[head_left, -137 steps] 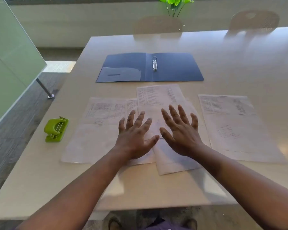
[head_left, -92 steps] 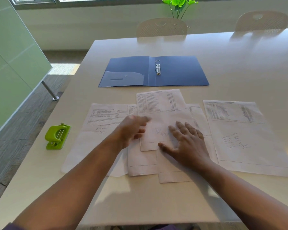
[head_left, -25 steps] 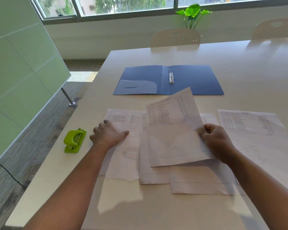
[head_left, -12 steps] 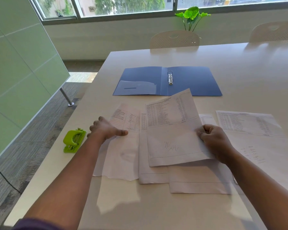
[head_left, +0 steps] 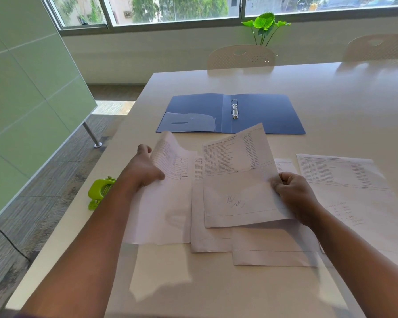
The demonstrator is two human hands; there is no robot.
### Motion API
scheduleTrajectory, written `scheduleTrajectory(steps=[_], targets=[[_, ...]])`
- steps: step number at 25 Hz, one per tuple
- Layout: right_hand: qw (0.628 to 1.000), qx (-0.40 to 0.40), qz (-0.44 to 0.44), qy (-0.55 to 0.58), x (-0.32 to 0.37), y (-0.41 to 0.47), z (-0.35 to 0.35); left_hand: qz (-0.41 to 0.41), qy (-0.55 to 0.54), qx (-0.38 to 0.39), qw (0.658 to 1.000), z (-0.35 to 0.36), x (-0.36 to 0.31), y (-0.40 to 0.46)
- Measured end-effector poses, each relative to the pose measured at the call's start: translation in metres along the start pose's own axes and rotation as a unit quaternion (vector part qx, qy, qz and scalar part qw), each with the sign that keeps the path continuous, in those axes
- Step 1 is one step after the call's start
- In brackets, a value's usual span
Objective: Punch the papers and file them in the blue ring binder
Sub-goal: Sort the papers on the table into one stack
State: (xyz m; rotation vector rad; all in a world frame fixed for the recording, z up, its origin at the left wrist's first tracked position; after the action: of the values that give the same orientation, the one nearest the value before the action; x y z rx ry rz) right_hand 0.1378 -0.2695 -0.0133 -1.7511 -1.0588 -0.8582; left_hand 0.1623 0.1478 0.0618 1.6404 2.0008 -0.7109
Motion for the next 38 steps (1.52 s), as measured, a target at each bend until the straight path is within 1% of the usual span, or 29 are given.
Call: scheduleTrajectory(steps=[3, 6, 8, 13, 16, 18, 20, 22, 25, 27, 28, 31, 34, 36, 38], targets=[[1.000, -0.001, -0.002, -0.007, 0.001, -0.001, 0.000, 0.045, 0.017, -0.038, 0.998, -0.018, -0.021, -0.009], [1.000, 0.001, -0.003, -0.012, 0.000, -0.002, 0.000, 0.117, 0.014, -0.090, 0.989, -0.041, -0.051, -0.021], [1.000, 0.000, -0.004, -0.014, 0.002, -0.002, 0.000, 0.161, 0.007, -0.110, 0.981, -0.054, -0.075, -0.032], [1.000, 0.006, -0.012, -0.003, 0.005, -0.005, 0.001, 0.229, -0.005, -0.084, 0.970, -0.067, -0.119, -0.053], [1.000, 0.006, -0.007, 0.003, 0.004, -0.005, 0.001, 0.261, -0.001, -0.059, 0.964, -0.071, -0.140, -0.066], [1.000, 0.005, -0.008, 0.006, 0.005, -0.007, 0.000, 0.281, -0.003, -0.056, 0.958, -0.075, -0.153, -0.076], [1.000, 0.007, -0.006, 0.011, 0.007, -0.009, 0.000, 0.297, -0.037, -0.052, 0.953, -0.078, -0.163, -0.082], [1.000, 0.004, 0.006, 0.020, 0.007, -0.008, -0.001, 0.306, -0.107, -0.042, 0.945, -0.080, -0.166, -0.081], [0.997, 0.012, 0.040, 0.070, 0.005, -0.006, -0.004, 0.296, -0.240, -0.020, 0.925, -0.075, -0.159, -0.067], [0.994, 0.018, 0.054, 0.096, 0.008, -0.009, -0.007, 0.260, -0.313, -0.014, 0.914, -0.064, -0.142, -0.048], [0.992, 0.020, 0.057, 0.108, 0.010, -0.010, -0.008, 0.238, -0.328, -0.016, 0.914, -0.055, -0.132, -0.037], [0.986, 0.030, 0.059, 0.155, 0.016, -0.013, -0.012, 0.175, -0.330, -0.041, 0.927, -0.026, -0.096, -0.010], [0.980, 0.036, 0.046, 0.190, 0.023, -0.014, -0.017, 0.120, -0.340, -0.067, 0.930, -0.003, -0.068, 0.002], [0.979, 0.023, 0.033, 0.199, 0.026, -0.014, -0.023, 0.115, -0.309, -0.088, 0.940, 0.002, -0.061, 0.001], [0.976, 0.001, 0.016, 0.215, 0.029, -0.012, -0.034, 0.126, -0.263, -0.127, 0.948, -0.005, -0.057, -0.001]])
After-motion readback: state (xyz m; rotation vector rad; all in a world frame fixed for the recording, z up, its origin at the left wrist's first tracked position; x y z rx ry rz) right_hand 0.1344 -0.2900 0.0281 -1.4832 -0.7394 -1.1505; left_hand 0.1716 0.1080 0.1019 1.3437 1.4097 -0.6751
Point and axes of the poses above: each hand's wrist, its own y-axis towards the middle knuckle, its own z-axis out of the palm, x = y × z, the point moved 9 cm from there along y, towards the middle knuckle, and after that the axes turned 11 degrees about z, right-handed, at the moved point
